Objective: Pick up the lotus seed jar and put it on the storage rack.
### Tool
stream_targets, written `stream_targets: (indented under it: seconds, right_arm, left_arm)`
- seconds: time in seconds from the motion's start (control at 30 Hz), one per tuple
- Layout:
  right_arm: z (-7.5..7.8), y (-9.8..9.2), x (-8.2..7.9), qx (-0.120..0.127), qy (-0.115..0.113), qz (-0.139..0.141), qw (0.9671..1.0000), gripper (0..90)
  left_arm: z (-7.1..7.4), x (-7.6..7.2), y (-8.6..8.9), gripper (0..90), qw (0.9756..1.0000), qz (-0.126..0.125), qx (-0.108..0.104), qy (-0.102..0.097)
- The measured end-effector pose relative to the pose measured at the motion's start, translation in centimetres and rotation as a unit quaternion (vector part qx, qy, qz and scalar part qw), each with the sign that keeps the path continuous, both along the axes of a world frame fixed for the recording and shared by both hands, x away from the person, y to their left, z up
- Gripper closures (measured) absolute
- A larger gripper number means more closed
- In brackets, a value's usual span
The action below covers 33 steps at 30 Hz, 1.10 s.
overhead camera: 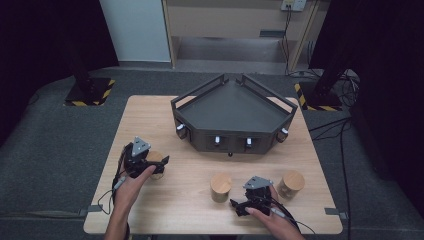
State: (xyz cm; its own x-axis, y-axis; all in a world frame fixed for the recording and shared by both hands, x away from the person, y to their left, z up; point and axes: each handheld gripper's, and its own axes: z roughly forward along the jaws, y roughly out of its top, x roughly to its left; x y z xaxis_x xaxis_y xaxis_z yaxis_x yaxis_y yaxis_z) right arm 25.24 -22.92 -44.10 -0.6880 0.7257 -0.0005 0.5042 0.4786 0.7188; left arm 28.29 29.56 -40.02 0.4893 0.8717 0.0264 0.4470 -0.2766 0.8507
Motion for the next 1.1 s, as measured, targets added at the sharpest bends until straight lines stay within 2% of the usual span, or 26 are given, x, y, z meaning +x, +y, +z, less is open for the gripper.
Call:
stream_targets:
  seconds: [0.17,0.37,0.7,0.83,1.03,1.1]
  right_arm:
    - [0.0,0.0,0.0,0.0,0.0,0.0,1.0,0.6]
    - [0.0,0.0,0.0,0.0,0.0,0.0,1.0,0.7]
    - [0.0,0.0,0.0,0.0,0.0,0.0,1.0,0.7]
    - [0.0,0.0,0.0,0.0,0.0,0.0,1.0,0.7]
    - [0.0,0.0,0.0,0.0,0.0,0.0,1.0,0.7]
    - [0.0,0.0,0.0,0.0,0.0,0.0,1.0,0.7]
  left_arm:
    - [-0.9,-0.3,-0.3,2.6,0.9998,0.002,0.019,0.0]
    - [-2.0,-0.6,0.0,2.7,1.0,0.006,0.007,0.002]
    - [-3.1,-0.6,-0.2,2.8,1.0,0.005,0.0,0.004]
    - [-3.9,-0.6,0.1,3.8,0.9997,0.009,-0.023,0.003]
    - [-5.0,-0.9,0.4,8.5,0.9992,0.02,-0.034,0.001]
    - [-5.2,-1.0,0.6,13.1,0.9992,0.02,-0.035,-0.002]
